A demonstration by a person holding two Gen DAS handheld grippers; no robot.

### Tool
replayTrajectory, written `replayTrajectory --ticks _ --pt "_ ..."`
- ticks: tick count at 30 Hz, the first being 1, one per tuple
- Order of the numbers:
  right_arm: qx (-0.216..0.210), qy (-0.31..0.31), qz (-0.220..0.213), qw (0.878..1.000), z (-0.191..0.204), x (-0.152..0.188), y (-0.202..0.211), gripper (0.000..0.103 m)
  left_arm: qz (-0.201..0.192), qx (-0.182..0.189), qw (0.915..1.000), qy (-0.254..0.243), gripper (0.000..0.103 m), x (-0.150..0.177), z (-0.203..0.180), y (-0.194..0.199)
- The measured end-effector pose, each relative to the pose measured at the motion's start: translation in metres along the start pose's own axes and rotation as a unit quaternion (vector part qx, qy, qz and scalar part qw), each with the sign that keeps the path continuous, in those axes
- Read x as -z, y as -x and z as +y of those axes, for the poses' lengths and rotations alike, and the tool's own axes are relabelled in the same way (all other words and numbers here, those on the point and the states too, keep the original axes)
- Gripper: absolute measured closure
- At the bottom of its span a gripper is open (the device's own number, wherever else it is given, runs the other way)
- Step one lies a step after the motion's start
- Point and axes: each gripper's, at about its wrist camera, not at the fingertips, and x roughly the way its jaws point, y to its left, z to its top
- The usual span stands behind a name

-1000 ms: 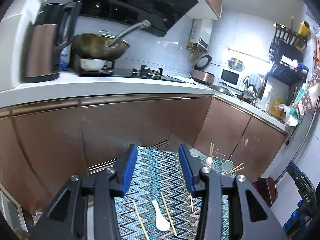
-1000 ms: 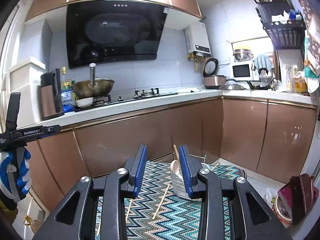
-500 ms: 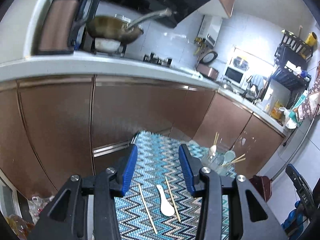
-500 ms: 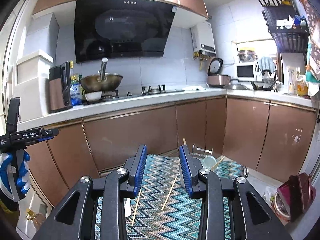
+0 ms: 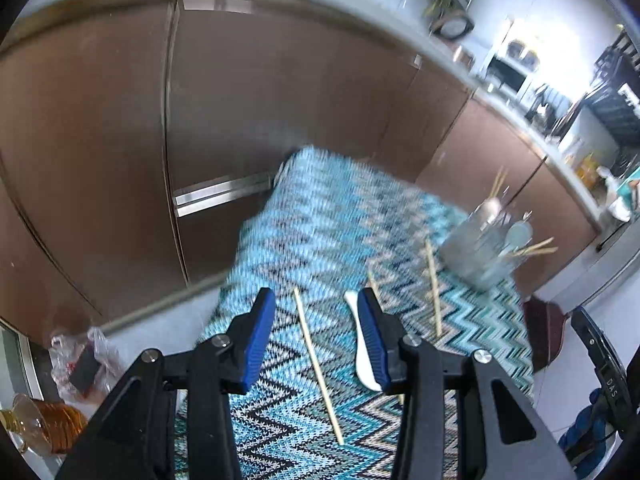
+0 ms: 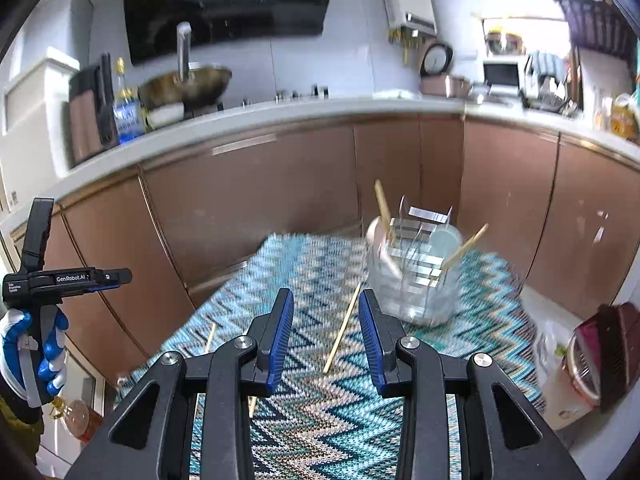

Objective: Organize utensils
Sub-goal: 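Lower both tools toward the two remaining bamboo chopsticks on the cloth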

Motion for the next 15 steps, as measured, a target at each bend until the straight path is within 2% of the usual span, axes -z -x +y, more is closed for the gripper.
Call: replayTrajectory --ticks 6,15 --pt "-0.016 -0.009 0.069 0.997 -0.005 0.021 -0.068 0.069 0.07 -0.009 0.9975 0.009 0.062 0.011 0.006 -0.061" --pt "-0.032 -0.032 0.134 0.99 -0.023 0.04 -0.142 0.069 0.111 -0.009 0.9935 0.024 0.062 0.012 0.011 -0.109"
